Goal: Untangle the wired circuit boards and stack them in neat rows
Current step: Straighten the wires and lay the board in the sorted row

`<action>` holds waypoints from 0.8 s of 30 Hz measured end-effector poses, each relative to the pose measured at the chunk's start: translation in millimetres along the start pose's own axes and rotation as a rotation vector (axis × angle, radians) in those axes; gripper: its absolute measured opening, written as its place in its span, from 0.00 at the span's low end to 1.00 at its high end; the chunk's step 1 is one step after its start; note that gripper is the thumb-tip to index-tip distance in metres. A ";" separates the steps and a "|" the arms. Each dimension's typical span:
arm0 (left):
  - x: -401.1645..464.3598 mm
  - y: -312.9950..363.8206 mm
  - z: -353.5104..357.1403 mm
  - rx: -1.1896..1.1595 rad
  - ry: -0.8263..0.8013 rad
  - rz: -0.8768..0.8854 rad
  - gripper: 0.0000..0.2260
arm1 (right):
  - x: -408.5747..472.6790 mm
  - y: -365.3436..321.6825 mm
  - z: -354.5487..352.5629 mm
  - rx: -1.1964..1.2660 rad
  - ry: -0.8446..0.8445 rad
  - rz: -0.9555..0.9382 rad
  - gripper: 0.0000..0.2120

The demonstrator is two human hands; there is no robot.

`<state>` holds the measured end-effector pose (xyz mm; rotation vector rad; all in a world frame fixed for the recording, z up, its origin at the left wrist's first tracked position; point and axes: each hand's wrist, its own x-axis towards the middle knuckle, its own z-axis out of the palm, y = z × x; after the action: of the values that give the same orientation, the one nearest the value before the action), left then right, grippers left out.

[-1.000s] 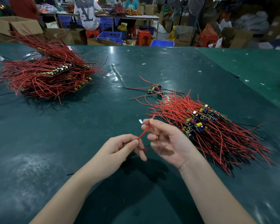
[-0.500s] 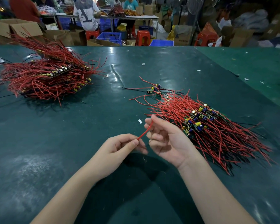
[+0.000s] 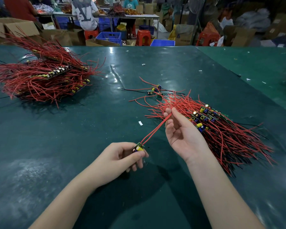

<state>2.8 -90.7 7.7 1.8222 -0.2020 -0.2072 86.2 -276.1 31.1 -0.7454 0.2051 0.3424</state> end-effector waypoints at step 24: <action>-3.2 4.3 -4.2 -0.008 0.016 -0.052 0.13 | 0.7 -0.1 -2.8 -0.151 0.125 -0.325 0.12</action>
<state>0.6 -87.2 13.1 1.8219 -0.1422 -0.2294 86.7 -277.9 28.9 -0.9352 0.1737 0.0015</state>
